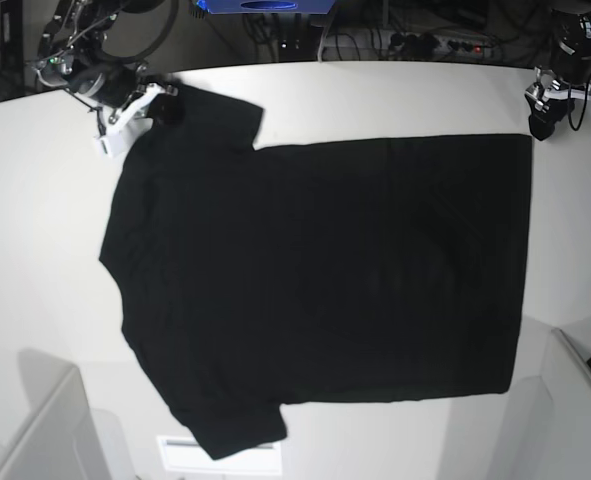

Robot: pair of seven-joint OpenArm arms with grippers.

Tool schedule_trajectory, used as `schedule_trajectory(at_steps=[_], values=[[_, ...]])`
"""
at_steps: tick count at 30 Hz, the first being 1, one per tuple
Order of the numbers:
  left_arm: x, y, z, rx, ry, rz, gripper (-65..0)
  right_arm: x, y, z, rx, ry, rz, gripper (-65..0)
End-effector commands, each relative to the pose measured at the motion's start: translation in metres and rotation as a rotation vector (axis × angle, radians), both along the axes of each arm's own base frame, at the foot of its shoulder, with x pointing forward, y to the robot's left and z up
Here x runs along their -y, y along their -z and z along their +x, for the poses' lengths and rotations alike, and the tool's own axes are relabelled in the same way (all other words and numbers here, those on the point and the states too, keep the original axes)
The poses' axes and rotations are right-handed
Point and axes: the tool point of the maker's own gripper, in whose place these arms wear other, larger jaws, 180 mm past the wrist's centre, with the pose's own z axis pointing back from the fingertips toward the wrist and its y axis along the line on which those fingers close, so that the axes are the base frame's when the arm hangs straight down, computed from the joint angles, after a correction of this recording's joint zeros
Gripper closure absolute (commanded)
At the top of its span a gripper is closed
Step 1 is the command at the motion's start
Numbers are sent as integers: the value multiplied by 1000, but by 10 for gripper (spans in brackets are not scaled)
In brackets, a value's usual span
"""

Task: Fold the T-shirt properly
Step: 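Lower both grippers onto the shoulder corners of the black shirt, then grasp the shoulder corners with both grippers and lift slightly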

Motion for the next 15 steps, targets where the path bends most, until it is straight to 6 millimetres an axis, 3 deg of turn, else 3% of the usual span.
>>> schedule_trajectory(at_steps=[1, 6, 11, 15], values=[[-3, -7, 7, 28, 9, 3, -464, 4, 5, -9, -40, -21, -32, 0], [1, 3, 17, 26, 3, -42, -464, 3, 5, -9, -40, -22, -29, 0], [33, 16, 29, 5, 91, -85, -464, 3, 5, -10, -41, -22, -29, 0], [41, 18, 39, 19, 105, -101, -464, 3, 5, -11, -43, -22, -29, 0]])
